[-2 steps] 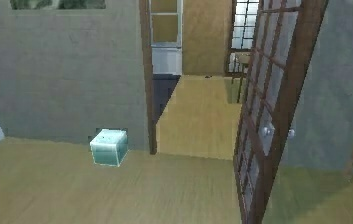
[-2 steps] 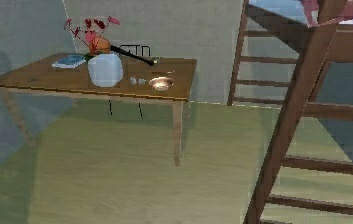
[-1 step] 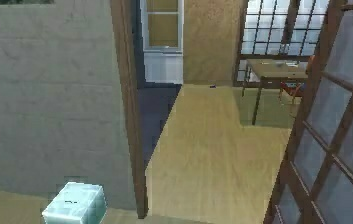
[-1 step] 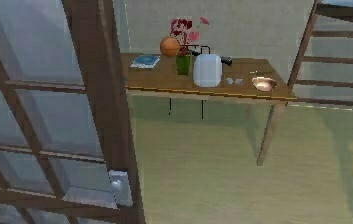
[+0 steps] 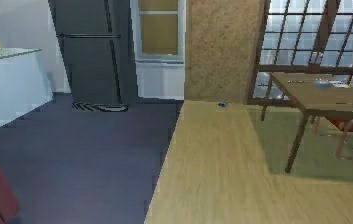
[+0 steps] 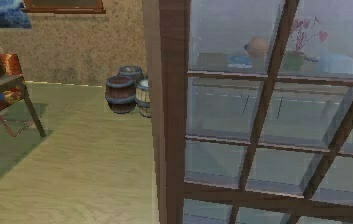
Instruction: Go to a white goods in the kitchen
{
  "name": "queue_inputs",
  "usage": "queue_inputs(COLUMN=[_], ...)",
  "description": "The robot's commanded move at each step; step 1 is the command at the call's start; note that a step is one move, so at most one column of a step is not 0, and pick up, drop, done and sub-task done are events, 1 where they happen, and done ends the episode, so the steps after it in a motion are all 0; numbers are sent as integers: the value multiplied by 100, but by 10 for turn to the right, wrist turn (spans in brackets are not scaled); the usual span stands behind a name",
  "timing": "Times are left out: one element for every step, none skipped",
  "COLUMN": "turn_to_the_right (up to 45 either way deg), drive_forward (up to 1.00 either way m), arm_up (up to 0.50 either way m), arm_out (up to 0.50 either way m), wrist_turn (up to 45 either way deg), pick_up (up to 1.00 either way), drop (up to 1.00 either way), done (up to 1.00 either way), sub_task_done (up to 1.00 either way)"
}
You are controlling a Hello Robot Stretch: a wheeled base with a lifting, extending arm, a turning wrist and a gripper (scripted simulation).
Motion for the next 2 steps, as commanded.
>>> queue_inputs(turn_to_the_right=[-90,0], drive_forward=[0,25], arm_up=[0,0], arm_out=[0,0], wrist_turn=[0,0], pick_up=[0,0], drop=[0,0], done=[0,0], sub_task_done=[0,0])
